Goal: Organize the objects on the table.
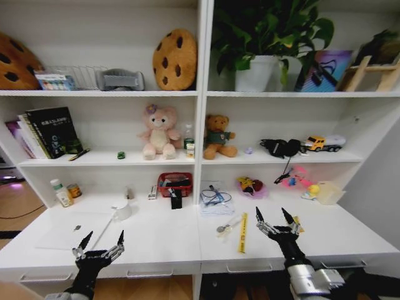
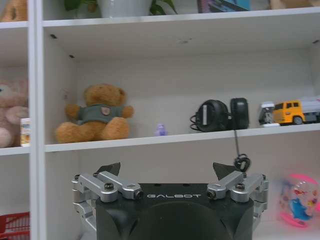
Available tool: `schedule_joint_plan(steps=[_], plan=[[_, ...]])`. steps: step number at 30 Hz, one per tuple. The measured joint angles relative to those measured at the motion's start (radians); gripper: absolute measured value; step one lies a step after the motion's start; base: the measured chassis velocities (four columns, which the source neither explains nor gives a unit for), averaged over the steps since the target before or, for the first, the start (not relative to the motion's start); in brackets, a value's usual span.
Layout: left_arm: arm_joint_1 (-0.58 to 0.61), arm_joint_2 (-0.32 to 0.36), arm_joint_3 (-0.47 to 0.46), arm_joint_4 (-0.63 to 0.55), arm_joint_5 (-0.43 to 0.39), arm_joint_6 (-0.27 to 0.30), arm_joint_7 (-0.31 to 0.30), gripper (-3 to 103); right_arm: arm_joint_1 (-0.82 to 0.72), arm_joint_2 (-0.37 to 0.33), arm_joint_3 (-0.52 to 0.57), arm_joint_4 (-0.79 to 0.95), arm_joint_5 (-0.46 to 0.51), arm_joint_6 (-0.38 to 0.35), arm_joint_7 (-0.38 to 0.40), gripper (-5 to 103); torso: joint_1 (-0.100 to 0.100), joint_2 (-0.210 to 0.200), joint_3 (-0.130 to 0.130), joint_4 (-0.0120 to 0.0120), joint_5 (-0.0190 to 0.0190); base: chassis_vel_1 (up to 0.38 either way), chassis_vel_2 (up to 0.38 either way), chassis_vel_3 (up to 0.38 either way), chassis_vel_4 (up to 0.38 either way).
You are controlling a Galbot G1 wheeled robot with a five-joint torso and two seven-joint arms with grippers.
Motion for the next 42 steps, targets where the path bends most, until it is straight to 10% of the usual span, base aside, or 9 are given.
schedule_joint_plan(steps=[10, 20, 42], plan=[[0.000, 0.000, 0.000, 0.000, 0.000, 0.000, 0.000, 100, 0.051, -0.030, 0.073, -0.047, 0.094, -0.029, 0.022, 100, 0.000, 0.000, 0.000, -0.0005, 0.0001, -0.128, -0.150, 0.166, 0.161], [0.000, 0.000, 0.000, 0.000, 0.000, 0.000, 0.000, 100, 0.246, -0.318, 0.245, -0.285, 0.255, -0.331, 0.014, 100, 0.000, 0.000, 0.000, -0.0001, -0.0003, 0.041, 0.053, -0.043, -0.043], [0.000, 0.000, 0.000, 0.000, 0.000, 0.000, 0.000, 100, 0.344, -0.371, 0.084, -0.558, 0.240, -0.450, -0.114, 100, 0.000, 0.000, 0.000, -0.0001, -0.0007, 0.000, 0.000, 0.000, 0.000]])
